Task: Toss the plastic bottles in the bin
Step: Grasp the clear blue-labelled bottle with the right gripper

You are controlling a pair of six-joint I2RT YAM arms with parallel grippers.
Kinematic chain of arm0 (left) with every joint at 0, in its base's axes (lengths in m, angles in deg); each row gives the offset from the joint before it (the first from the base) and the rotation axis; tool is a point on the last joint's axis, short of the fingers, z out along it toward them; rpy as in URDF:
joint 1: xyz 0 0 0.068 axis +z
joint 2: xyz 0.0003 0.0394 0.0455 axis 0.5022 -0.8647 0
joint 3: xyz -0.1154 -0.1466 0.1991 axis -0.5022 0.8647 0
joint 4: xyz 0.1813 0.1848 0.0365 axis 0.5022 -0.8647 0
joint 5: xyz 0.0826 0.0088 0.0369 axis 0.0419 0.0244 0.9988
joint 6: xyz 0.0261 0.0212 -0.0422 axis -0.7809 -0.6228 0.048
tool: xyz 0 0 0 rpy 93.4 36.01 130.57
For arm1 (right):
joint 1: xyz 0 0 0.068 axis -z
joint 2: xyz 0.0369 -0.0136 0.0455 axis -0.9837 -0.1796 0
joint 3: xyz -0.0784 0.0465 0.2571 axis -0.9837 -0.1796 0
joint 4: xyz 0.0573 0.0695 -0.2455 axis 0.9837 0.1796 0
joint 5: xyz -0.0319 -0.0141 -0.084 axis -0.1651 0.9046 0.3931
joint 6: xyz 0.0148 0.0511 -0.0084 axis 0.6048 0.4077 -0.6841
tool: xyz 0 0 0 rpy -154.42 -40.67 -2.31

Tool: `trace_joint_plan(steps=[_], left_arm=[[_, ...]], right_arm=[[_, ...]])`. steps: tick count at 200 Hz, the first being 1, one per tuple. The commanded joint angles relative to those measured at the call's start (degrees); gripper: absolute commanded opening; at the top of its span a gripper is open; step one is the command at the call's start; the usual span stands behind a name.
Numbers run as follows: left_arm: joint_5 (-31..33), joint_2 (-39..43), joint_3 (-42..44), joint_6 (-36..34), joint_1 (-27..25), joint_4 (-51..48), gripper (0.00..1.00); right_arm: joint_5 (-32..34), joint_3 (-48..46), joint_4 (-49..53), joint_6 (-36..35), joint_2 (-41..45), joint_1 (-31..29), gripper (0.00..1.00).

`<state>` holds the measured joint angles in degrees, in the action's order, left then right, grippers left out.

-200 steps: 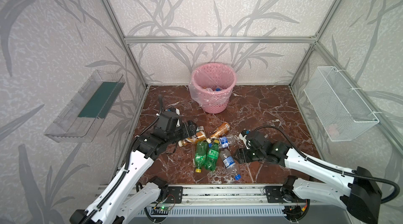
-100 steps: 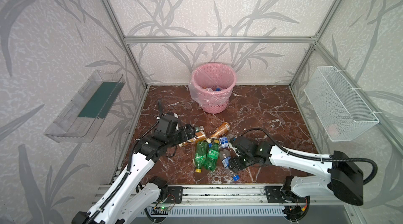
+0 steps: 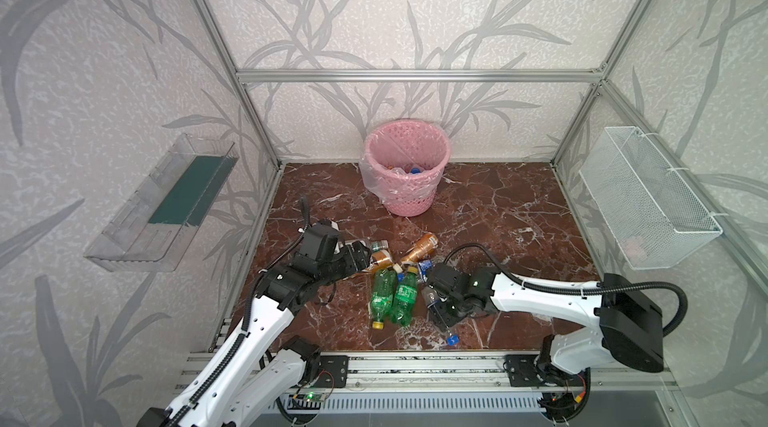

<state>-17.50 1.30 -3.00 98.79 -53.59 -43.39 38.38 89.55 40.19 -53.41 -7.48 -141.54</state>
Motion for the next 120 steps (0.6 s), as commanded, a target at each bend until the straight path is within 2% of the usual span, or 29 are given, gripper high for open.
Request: trace_joint_plan(steps=[1, 60, 120], left_arm=[[0.61, 0.73, 0.77, 0.85, 0.41, -0.43, 0.88], [0.25, -0.64, 0.91, 0.8, 0.43, 0.62, 0.88], [-0.27, -2.6, 0.7, 0.71, 0.55, 1.64, 0.88]], right_arm=[[2.51, 0.93, 3.35, 1.52, -0.17, -0.25, 0.66], [5.55, -0.49, 6.99, 3.98, 0.53, 0.2, 0.59], [4.68, -5.31, 7.83, 5.4, 4.23, 2.79, 0.56]])
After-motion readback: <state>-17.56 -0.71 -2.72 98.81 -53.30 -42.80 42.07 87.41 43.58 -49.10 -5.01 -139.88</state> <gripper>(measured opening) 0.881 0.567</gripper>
